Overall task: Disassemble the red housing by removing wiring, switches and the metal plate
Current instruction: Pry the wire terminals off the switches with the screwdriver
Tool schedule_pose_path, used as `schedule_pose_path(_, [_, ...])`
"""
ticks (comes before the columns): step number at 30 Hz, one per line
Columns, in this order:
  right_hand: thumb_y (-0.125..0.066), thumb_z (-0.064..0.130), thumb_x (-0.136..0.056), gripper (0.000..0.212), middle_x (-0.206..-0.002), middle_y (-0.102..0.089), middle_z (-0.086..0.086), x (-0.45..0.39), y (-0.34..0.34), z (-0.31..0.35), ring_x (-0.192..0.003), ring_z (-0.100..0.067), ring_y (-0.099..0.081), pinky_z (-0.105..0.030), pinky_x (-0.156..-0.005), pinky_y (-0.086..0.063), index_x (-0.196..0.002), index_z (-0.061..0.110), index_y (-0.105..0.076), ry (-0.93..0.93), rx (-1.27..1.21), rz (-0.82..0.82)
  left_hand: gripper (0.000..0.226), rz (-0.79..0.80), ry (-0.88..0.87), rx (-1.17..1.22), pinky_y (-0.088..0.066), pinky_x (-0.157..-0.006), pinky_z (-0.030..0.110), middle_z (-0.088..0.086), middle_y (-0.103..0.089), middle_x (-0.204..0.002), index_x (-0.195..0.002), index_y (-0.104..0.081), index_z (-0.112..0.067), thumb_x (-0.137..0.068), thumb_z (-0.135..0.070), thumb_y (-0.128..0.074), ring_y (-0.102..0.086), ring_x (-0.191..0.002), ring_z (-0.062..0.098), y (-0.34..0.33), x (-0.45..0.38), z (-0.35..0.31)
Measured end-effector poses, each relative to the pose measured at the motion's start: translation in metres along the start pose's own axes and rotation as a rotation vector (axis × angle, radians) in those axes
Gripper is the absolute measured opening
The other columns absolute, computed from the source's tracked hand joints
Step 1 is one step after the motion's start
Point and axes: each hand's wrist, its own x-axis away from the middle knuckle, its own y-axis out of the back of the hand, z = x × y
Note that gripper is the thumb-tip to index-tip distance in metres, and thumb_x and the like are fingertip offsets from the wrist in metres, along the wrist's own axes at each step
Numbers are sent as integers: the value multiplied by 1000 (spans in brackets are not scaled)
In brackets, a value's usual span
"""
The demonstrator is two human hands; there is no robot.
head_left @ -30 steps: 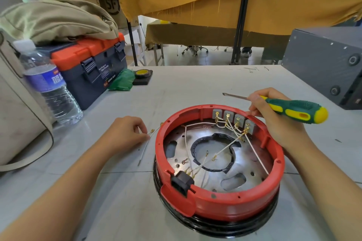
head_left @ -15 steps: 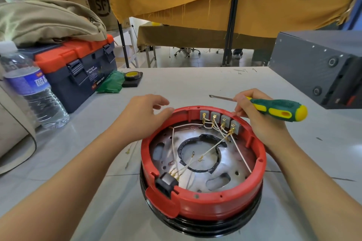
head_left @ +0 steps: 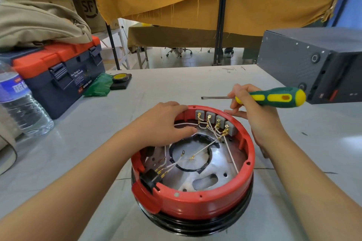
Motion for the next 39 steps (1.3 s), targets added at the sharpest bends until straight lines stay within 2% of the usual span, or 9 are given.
schedule_pose_path(3, [-56,23,-95,25,-52,-57,7,-4,6,4,-56,-8,-60,-34,-71,-58,-74,11,-63,-6,6,-53,69,20,-5,2,-33,-88,23,-1,-48,-130,-139,-40,-29,-80,-64,-53,-48,-115,17,1,-7,-3])
schedule_pose_path(6, [-58,25,-82,19,-45,-52,6,-7,13,10,-48,-10,-54,-18,-52,-45,-65,17,-57,36,1,-110,73,49,-9,-8,-33,-87,24,0,-46,-129,-137,-40,-29,-77,-68,-53,-48,-113,18,2,-13,-6])
schedule_pose_path(9, [-56,25,-76,22,-43,-46,8,-10,20,18,-43,-10,-47,-13,-43,-36,-55,26,-51,88,-17,-146,72,61,-16,-7,-36,-90,25,-1,-44,-128,-136,-42,-29,-77,-68,-54,-47,-112,17,1,-16,-10])
schedule_pose_path(14, [-53,15,-76,30,-46,-36,9,-13,32,29,-41,-9,-34,-18,-43,-31,-50,23,-42,148,-102,-116,69,83,-53,4,-40,-99,33,-4,-40,-126,-134,-46,-31,-76,-67,-56,-45,-113,15,-3,-19,-14])
schedule_pose_path(21, [-51,12,-74,26,-46,-32,10,-12,36,34,-42,-9,-30,-17,-41,-27,-58,6,-31,184,-70,-53,69,102,-94,40,-38,-90,23,-9,-40,-123,-133,-46,-30,-75,-66,-58,-47,-105,10,-1,-25,-15])
schedule_pose_path(27, [-52,12,-74,27,-45,-34,11,-12,36,34,-42,-7,-32,-15,-41,-29,-58,5,-32,188,-46,-3,63,-73,-61,10,-40,-97,33,-4,-43,-126,-127,-49,-26,-77,-64,-53,-44,-111,15,-21,-23,-20])
schedule_pose_path(31, [-51,12,-74,27,-46,-34,9,-12,37,35,-42,-10,-30,-15,-42,-27,-59,3,-30,206,-17,39,59,-90,-70,63,-38,-100,35,-3,-43,-126,-127,-48,-26,-79,-60,-53,-43,-113,15,-25,-21,-18])
schedule_pose_path(35, [-51,11,-74,26,-48,-33,7,-11,35,37,-44,-10,-29,-17,-42,-26,-59,4,-31,209,-4,60,58,-84,-113,101,-35,-103,31,-4,-42,-134,-131,-46,-22,-83,-52,-57,-41,-120,15,-26,-20,-17])
schedule_pose_path(39, [-50,12,-72,30,-49,-30,6,-15,34,37,-45,-11,-26,-17,-42,-23,-61,5,-23,138,-50,7,60,-74,-148,84,-29,-105,25,-4,-43,-139,-136,-43,-20,-85,-48,-58,-39,-125,15,-25,-20,-18])
